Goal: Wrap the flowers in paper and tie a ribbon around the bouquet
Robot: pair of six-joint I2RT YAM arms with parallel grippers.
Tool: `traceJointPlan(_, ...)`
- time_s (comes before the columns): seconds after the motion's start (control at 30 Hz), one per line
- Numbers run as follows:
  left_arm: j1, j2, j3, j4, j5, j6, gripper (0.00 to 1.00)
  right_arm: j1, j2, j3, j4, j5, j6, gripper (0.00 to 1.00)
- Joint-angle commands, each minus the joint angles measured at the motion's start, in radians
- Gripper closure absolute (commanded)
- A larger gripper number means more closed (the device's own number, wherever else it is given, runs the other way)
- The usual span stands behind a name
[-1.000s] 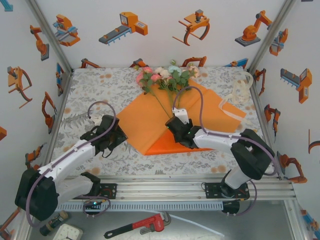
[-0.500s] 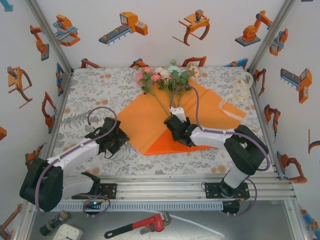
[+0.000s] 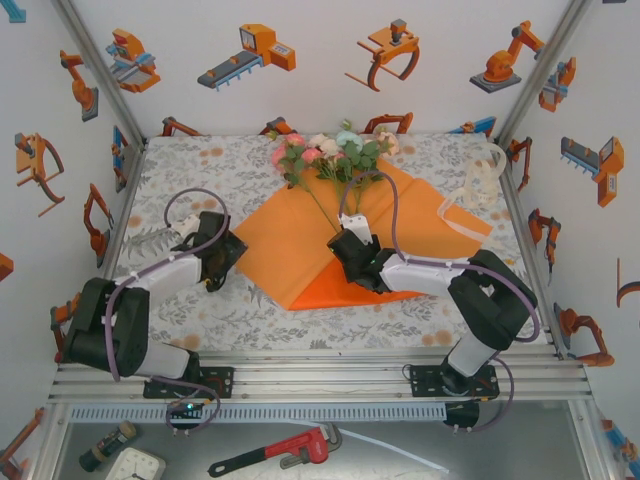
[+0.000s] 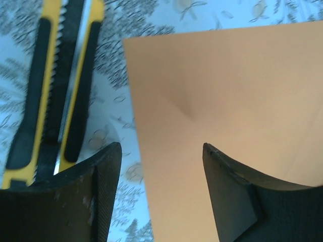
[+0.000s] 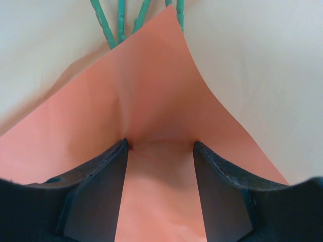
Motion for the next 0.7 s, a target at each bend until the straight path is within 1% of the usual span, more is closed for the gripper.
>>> traceJointPlan(0.0, 0.004, 0.06, -0.032, 0.095, 0.107, 0.052, 0.45, -0.004, -0.017, 0.003, 0.019, -0.005, 0.012, 0.47)
traceJointPlan(0.13, 0.004, 0.063, -0.049, 0.274, 0.261, 0.054, 0.58, -0.004, -0.017, 0.012, 0.007, -0.013, 0.009, 0.47)
traceJointPlan(0.23, 0.003, 0.031, -0.023, 0.294, 0.311, 0.04, 0.62, -0.004, -0.022, 0.013, 0.007, -0.015, 0.009, 0.47)
traceJointPlan(0.3, -0.002, -0.011, -0.006, 0.281, 0.309, 0.039, 0.62, -0.005, -0.025, 0.013, 0.006, -0.012, 0.009, 0.47)
traceJointPlan(0.43, -0.016, -0.097, 0.015, 0.208, 0.25, 0.066, 0.63, -0.004, -0.031, 0.013, 0.006, -0.013, 0.013, 0.47)
traceJointPlan(0.5, -0.016, -0.105, 0.026, 0.198, 0.267, 0.077, 0.74, -0.004, -0.033, 0.013, 0.006, -0.009, 0.012, 0.47)
traceJointPlan(0.6, -0.028, -0.096, 0.073, 0.146, 0.323, 0.075, 0.9, -0.004, -0.038, 0.02, -0.004, -0.009, 0.009, 0.47)
traceJointPlan(0.67, -0.05, -0.101, 0.104, 0.114, 0.331, 0.061, 0.95, -0.005, -0.043, 0.025, -0.016, -0.016, 0.011, 0.47)
